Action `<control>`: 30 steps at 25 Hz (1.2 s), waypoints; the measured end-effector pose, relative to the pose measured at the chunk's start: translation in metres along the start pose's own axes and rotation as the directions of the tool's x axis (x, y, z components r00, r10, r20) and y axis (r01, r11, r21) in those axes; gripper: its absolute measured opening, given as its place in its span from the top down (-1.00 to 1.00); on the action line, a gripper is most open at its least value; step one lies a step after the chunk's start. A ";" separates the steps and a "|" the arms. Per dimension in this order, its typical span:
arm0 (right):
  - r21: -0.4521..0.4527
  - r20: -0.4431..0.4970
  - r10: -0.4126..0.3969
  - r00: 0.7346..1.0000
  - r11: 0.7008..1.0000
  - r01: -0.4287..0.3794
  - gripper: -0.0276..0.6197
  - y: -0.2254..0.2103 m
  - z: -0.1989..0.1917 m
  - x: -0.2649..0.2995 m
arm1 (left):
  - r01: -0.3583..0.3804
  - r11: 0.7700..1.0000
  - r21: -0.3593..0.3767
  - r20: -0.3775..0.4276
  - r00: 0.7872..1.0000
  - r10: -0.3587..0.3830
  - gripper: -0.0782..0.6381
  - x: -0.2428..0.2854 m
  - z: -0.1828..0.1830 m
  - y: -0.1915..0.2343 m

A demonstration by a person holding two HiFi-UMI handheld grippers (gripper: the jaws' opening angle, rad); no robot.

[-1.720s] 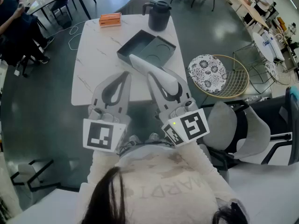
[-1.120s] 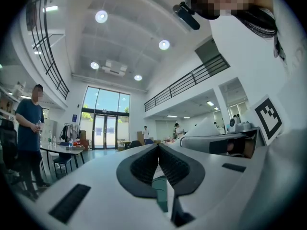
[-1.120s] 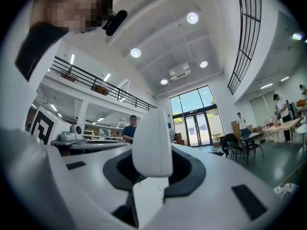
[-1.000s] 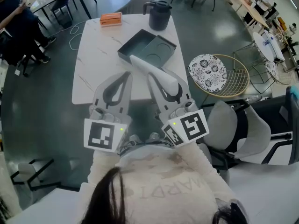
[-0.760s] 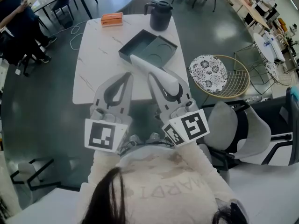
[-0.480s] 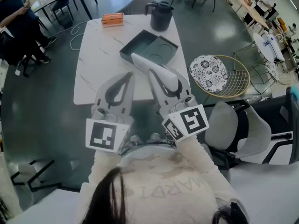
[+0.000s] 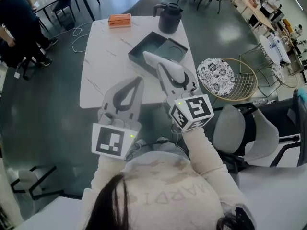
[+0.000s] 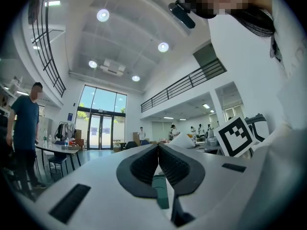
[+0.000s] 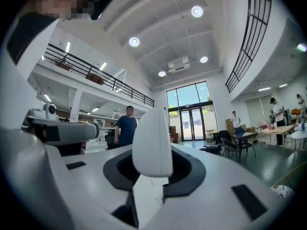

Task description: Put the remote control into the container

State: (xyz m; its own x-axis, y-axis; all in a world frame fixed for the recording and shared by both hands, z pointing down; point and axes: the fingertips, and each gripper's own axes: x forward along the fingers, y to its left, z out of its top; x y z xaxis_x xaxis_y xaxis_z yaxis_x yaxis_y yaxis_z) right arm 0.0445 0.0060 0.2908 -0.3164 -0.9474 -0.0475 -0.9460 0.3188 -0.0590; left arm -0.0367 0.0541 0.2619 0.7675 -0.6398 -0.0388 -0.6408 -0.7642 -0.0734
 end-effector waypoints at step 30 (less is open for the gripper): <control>-0.037 -0.278 0.043 0.960 0.998 -0.055 0.58 -0.093 -0.111 0.184 | -0.087 0.996 -0.012 -0.029 0.996 0.087 0.75 0.094 -0.021 0.084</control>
State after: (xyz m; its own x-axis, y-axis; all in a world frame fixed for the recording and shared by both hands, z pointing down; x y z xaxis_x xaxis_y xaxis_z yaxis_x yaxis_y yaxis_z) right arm 0.0662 -0.2005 0.3984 -0.3638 -0.9028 0.2293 -0.9291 0.3694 -0.0194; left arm -0.0187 -0.0722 0.2730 0.7083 -0.7058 -0.0161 -0.7053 -0.7065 -0.0580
